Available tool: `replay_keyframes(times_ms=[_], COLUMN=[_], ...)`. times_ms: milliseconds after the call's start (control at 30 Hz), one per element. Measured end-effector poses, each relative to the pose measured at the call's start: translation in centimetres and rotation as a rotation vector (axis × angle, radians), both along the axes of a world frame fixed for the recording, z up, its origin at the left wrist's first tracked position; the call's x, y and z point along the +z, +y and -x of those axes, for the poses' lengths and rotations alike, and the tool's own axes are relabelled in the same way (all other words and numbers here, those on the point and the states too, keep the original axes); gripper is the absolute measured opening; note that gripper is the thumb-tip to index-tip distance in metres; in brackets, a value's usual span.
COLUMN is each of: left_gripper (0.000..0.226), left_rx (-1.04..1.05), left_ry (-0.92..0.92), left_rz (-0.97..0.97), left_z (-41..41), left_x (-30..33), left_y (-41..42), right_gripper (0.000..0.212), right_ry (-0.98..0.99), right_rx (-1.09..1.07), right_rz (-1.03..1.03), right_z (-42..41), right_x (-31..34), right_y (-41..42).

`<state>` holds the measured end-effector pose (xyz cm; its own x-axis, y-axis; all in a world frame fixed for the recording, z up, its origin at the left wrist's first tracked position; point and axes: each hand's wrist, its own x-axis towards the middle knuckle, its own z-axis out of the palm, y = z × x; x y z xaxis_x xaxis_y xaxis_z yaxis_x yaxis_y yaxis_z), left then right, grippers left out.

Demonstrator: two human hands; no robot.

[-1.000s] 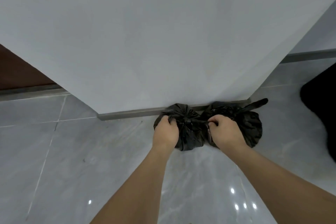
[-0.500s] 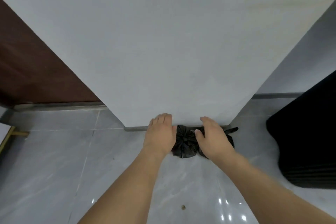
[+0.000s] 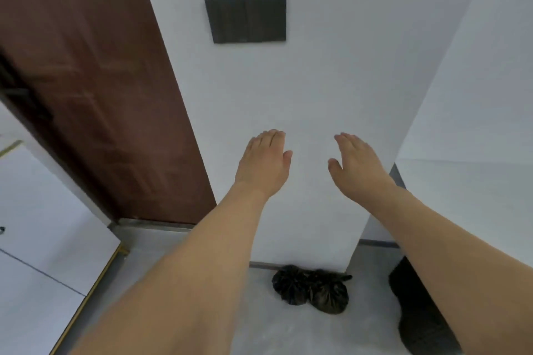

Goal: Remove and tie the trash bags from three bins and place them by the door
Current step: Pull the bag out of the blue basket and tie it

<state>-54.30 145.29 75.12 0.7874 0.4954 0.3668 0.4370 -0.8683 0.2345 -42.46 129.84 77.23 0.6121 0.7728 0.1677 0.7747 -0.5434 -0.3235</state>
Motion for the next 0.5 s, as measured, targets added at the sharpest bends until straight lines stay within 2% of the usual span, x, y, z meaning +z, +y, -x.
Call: replay_keyframes(times_ms=[100,167,500], left_gripper=[0.049,0.050,0.051], left_rx=[0.016,0.033,0.127], left_ry=[-0.068,-0.068,0.046], left_rz=[-0.049,-0.070,-0.127], left_z=[1.6,2.8,10.5], left_x=[6.7,8.7,10.9], left_y=[-0.9,-1.0,1.6], right_gripper=[0.056,0.057,0.058], right_ry=[-0.056,-0.074,-0.032], right_rx=[-0.009,-0.011,0.080], right_rz=[-0.073,-0.083,-0.036], right_z=[1.9,3.1,9.8], right_x=[6.0,7.9,8.5], right_y=[-0.7,-0.9,2.4])
